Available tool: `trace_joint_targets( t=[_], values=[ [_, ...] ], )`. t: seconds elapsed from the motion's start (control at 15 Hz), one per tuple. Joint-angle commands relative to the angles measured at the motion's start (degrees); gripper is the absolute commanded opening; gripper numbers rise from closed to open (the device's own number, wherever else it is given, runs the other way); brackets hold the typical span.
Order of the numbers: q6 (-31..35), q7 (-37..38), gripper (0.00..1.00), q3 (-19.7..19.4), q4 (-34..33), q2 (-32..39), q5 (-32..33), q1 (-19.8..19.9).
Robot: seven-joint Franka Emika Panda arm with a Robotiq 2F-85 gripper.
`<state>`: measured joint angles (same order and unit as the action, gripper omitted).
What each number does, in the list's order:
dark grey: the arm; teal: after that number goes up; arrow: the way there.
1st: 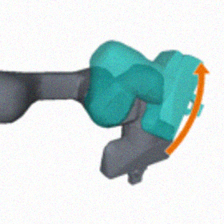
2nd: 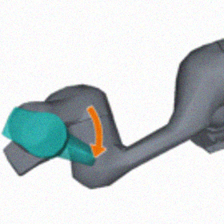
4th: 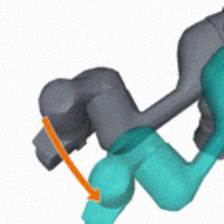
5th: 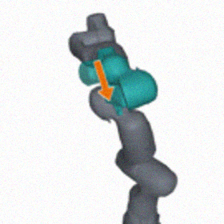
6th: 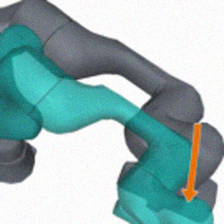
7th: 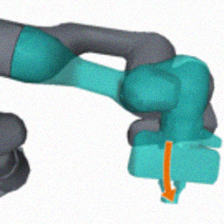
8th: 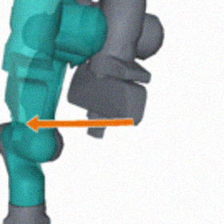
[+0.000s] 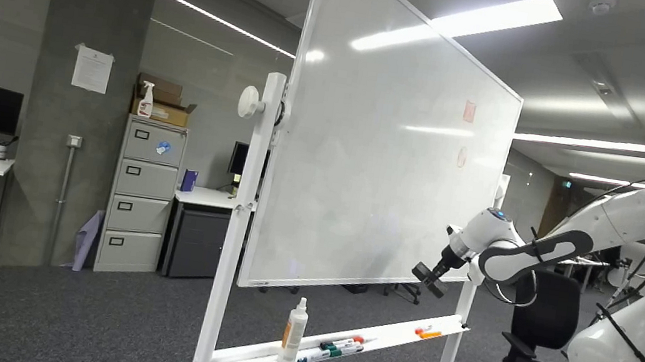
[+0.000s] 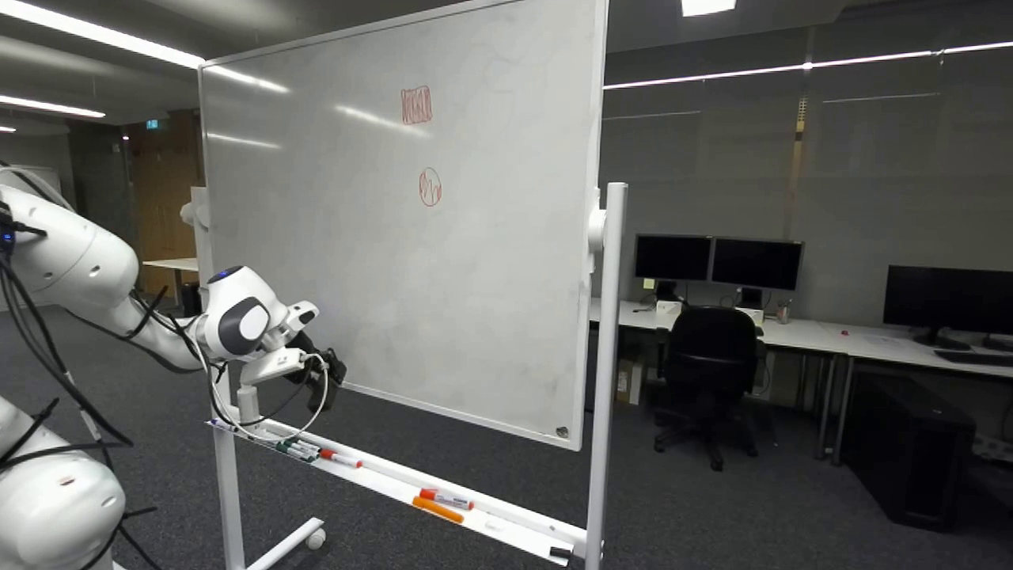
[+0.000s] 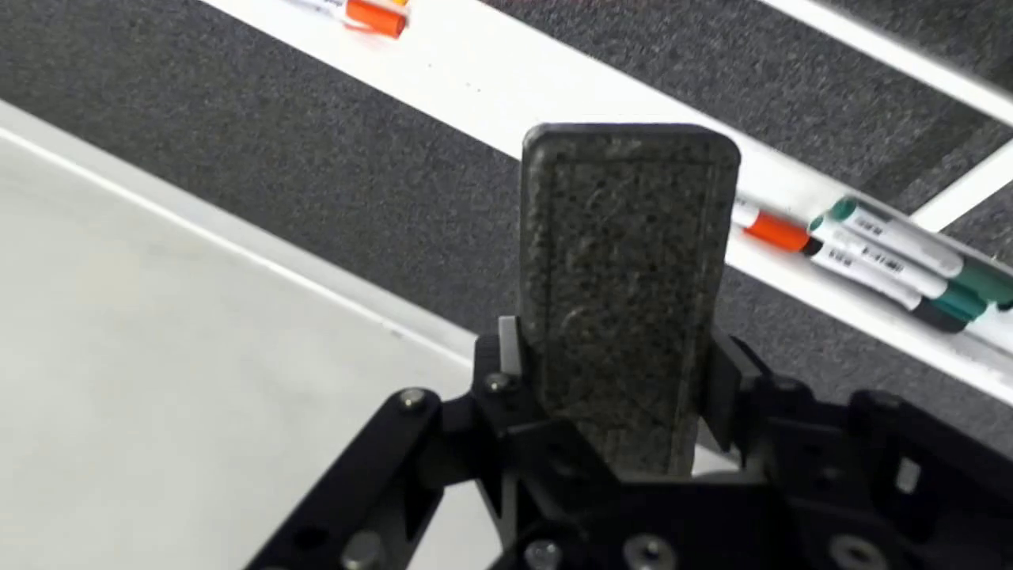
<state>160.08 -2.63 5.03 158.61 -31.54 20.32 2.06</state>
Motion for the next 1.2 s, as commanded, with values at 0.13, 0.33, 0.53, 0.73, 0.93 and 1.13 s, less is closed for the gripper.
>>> trace_joint_targets(
  t=[0.13,0.33,0.53,0.73,0.93,1.13],
  values=[
    [0.03,6.30,0.30,2.03,1.52,-13.91,-0.33,7.14],
    [0.36,6.63,0.30,0.15,0.61,-17.25,-1.19,11.08],
    [-1.45,3.61,0.30,-4.38,-1.16,-17.96,-3.59,11.35],
    [-0.10,4.27,0.55,-3.43,-0.29,-17.58,-3.36,12.07],
    [-0.09,4.23,0.55,-3.77,-0.30,-17.57,-3.43,12.04],
    [-0.09,4.23,0.55,-3.75,-0.30,-17.57,-3.44,12.02]
  ],
)
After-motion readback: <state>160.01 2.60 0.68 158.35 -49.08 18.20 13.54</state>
